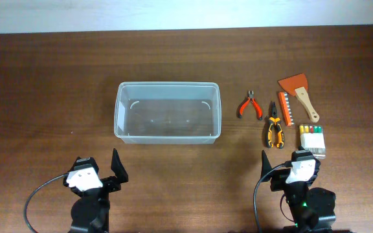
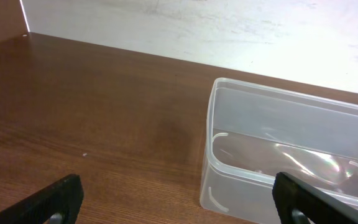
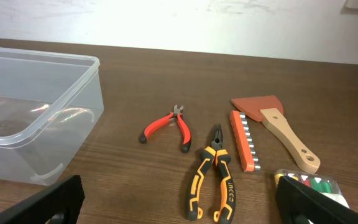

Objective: Pack container

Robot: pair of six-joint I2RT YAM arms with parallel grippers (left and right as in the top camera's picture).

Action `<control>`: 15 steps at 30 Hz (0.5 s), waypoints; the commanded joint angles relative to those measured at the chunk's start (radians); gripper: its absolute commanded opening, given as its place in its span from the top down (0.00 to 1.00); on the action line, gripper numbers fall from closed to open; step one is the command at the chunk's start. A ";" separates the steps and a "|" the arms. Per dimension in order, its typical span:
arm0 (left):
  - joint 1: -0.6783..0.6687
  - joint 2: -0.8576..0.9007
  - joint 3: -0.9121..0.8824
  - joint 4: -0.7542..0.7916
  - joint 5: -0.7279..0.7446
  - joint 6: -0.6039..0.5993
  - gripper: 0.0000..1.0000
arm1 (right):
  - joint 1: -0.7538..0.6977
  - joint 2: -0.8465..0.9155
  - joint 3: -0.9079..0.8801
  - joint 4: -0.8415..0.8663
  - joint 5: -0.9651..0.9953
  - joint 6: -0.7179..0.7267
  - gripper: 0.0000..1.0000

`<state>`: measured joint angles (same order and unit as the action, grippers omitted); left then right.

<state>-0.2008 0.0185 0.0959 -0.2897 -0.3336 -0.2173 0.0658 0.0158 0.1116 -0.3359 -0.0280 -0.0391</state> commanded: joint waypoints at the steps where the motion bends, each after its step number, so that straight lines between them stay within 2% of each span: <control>1: -0.004 -0.005 -0.003 -0.002 -0.003 0.009 0.01 | -0.002 -0.012 -0.010 0.003 -0.006 -0.006 0.01; 15: -0.004 -0.005 -0.003 -0.002 -0.003 0.009 0.01 | -0.002 -0.012 -0.010 0.003 -0.006 -0.006 0.00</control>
<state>-0.2008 0.0185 0.0959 -0.2897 -0.3336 -0.2173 0.0658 0.0158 0.1116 -0.3363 -0.0280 -0.0387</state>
